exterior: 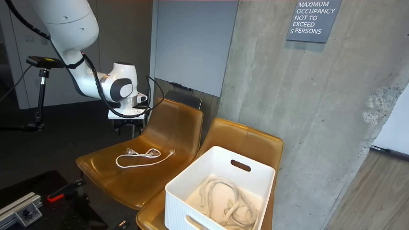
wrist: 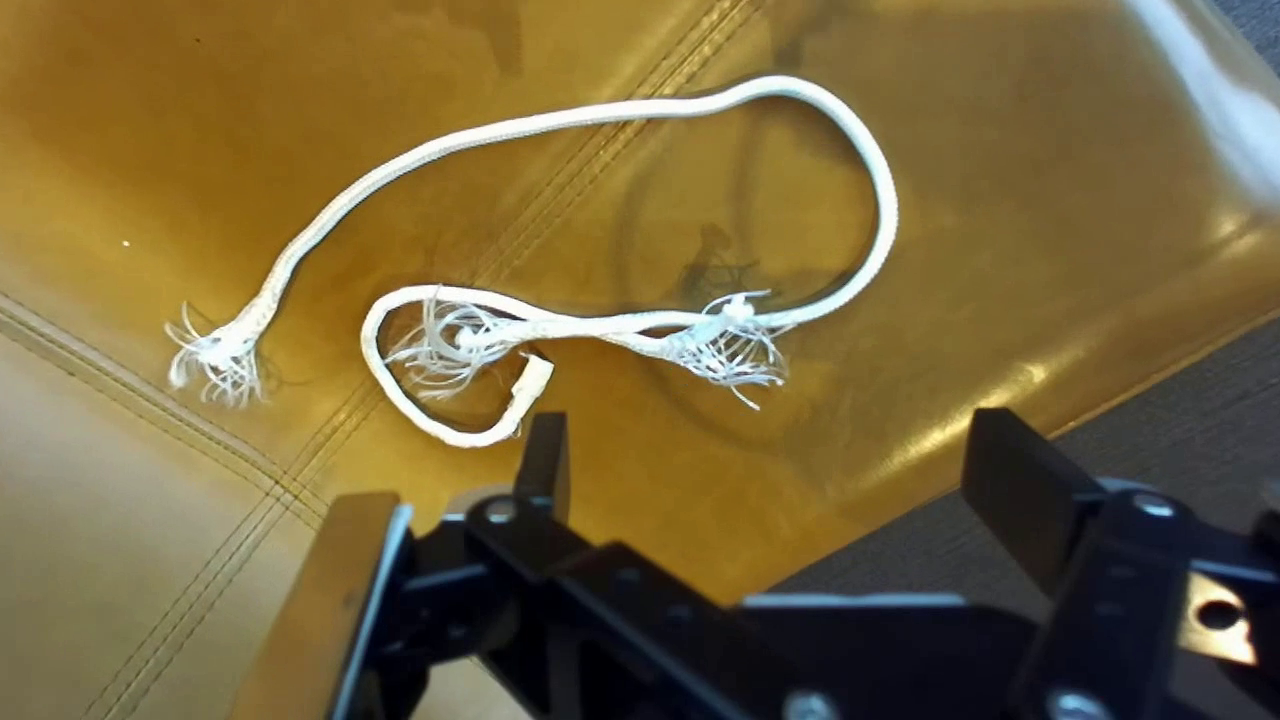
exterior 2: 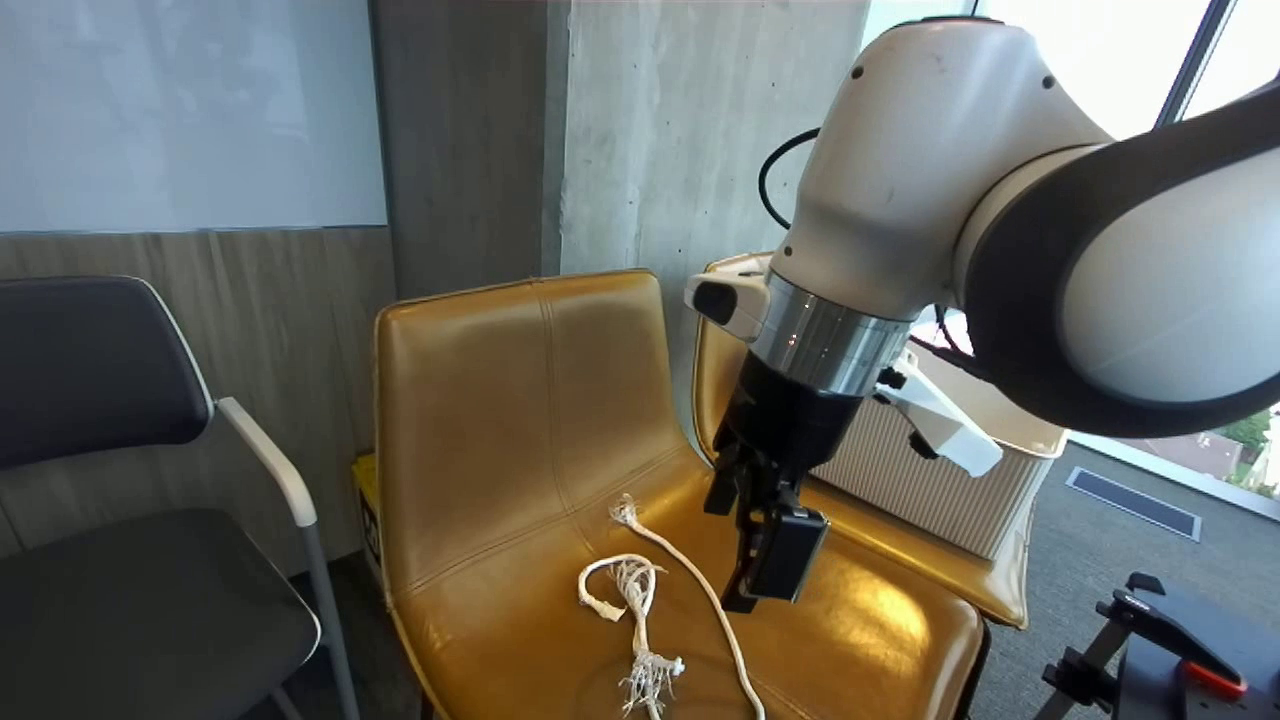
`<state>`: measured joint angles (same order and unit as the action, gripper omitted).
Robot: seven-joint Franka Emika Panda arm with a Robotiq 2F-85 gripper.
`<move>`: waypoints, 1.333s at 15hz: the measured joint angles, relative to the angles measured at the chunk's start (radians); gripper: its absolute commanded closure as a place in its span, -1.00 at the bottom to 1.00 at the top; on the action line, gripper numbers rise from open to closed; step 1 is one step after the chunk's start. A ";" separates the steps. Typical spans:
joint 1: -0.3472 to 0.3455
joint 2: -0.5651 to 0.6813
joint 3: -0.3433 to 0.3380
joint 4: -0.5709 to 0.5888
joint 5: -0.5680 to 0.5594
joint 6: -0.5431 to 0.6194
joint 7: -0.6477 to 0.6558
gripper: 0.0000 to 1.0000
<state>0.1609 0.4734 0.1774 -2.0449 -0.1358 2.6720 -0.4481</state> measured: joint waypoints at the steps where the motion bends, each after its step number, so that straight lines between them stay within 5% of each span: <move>1: 0.000 0.023 0.001 0.017 0.000 0.002 0.000 -1.00; 14: 0.034 0.350 0.005 0.301 -0.015 0.022 0.023 -1.00; 20: 0.100 0.415 -0.064 0.357 -0.097 0.020 0.099 -1.00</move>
<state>0.2609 0.8885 0.1136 -1.6879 -0.2332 2.6918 -0.3492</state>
